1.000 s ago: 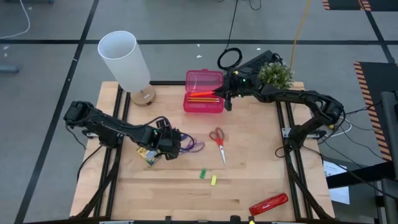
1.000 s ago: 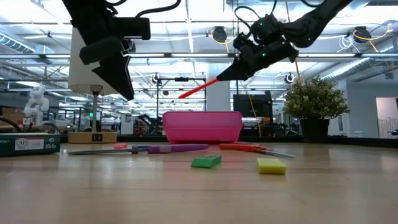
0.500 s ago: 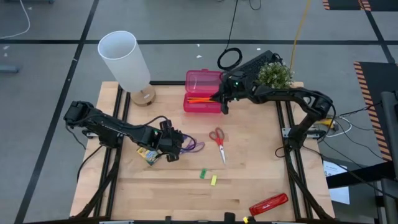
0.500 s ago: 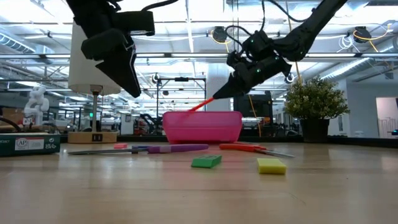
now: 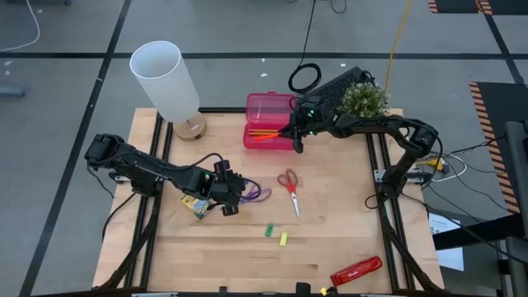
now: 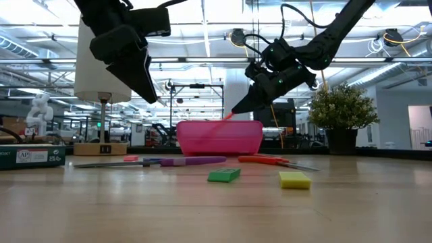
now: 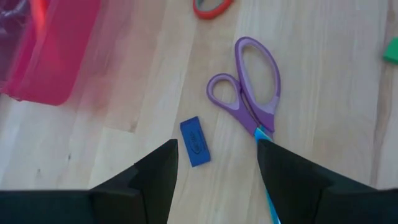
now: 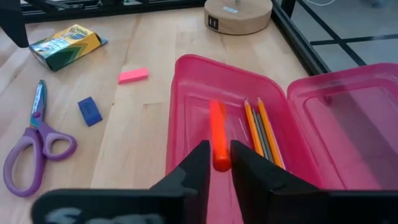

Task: Pack school essentials
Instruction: Put the orange pen into the red supply box, then put the purple scissors into the red supply box

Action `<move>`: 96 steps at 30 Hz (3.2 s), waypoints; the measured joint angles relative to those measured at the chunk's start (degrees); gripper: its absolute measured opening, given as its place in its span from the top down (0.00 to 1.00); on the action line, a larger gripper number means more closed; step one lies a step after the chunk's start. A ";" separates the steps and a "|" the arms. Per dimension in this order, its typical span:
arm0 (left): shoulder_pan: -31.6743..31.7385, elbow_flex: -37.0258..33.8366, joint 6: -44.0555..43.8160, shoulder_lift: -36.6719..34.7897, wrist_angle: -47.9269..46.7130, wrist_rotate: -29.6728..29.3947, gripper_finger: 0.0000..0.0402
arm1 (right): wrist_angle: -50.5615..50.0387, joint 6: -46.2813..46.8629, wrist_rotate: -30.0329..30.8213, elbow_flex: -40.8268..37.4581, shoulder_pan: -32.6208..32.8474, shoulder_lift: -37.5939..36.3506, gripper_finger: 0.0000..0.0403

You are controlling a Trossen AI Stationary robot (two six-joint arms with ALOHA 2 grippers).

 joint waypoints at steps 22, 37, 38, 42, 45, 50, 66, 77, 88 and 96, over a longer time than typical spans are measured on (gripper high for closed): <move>-2.58 -6.04 -0.57 0.04 7.38 3.48 0.44 | -20.72 3.04 7.42 -0.04 7.19 -15.87 0.64; -5.57 -18.45 -6.79 0.09 23.28 5.77 0.45 | -23.19 6.65 27.53 -3.82 29.30 -23.99 0.64; -5.77 -19.18 -6.80 0.08 24.40 5.66 0.45 | -22.43 6.62 28.28 -4.59 30.17 -24.22 0.64; -5.92 -22.89 -6.78 0.07 31.54 4.20 0.45 | -19.59 6.36 30.41 -7.27 32.68 -24.30 0.64; -5.92 -25.35 -6.81 0.07 36.29 2.40 0.45 | -19.44 6.38 32.28 -8.61 33.38 -24.26 0.64; -5.90 -28.08 -7.43 0.07 39.64 0.63 0.45 | -19.14 6.29 33.53 -9.95 33.46 -24.37 0.64; -6.23 -31.71 -5.06 5.23 51.70 0.28 0.61 | -18.02 4.92 33.45 -10.03 33.46 -24.52 0.64; -6.27 -31.54 -5.02 8.81 53.16 0.03 0.84 | -17.00 4.70 33.34 -10.03 33.46 -24.52 0.64; -6.27 -31.76 -3.49 9.33 57.89 -1.63 0.81 | -17.08 4.70 33.31 -10.03 33.46 -24.52 0.64; -6.14 -31.89 -2.15 6.85 57.90 -1.60 0.84 | -17.38 4.70 33.31 -10.03 33.46 -24.52 0.64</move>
